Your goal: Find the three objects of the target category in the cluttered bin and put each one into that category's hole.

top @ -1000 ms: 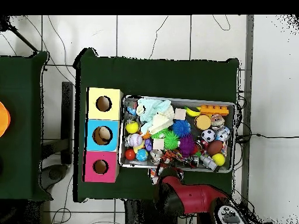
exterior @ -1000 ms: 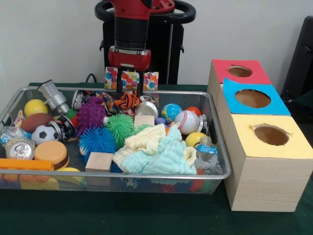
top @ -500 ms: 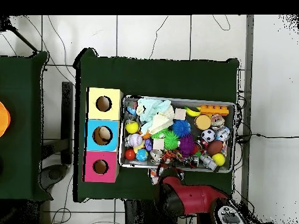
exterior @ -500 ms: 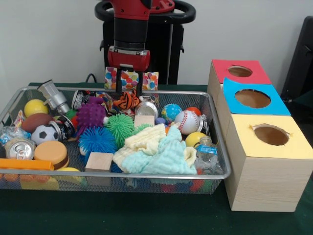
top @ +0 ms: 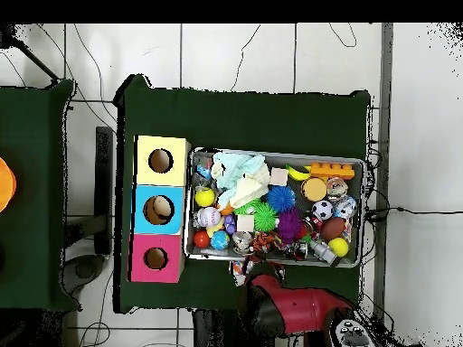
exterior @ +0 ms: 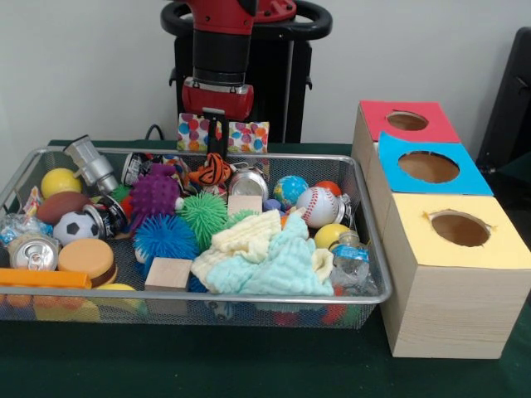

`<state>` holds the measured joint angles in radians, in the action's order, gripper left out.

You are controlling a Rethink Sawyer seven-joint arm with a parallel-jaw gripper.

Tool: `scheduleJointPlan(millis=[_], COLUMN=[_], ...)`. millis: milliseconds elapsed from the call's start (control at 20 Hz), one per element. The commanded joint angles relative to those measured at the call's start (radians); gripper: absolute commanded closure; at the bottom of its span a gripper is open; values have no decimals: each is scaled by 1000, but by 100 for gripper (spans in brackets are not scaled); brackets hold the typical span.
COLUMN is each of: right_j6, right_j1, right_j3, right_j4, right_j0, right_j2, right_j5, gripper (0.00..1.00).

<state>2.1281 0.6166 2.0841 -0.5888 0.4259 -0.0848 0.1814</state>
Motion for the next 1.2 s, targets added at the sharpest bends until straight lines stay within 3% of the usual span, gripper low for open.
scheduleJointPlan(millis=[50, 700, 750, 1200], right_j6=[102, 108, 106, 86], right_j1=[-33, 0, 1, 14], right_j3=[-119, -100, -101, -106], right_j4=[47, 57, 54, 43], right_j0=[-12, -4, -3, 4], right_j2=[20, 38, 38, 53], right_j5=[34, 13, 15, -27], gripper=[100, 100, 0, 0])
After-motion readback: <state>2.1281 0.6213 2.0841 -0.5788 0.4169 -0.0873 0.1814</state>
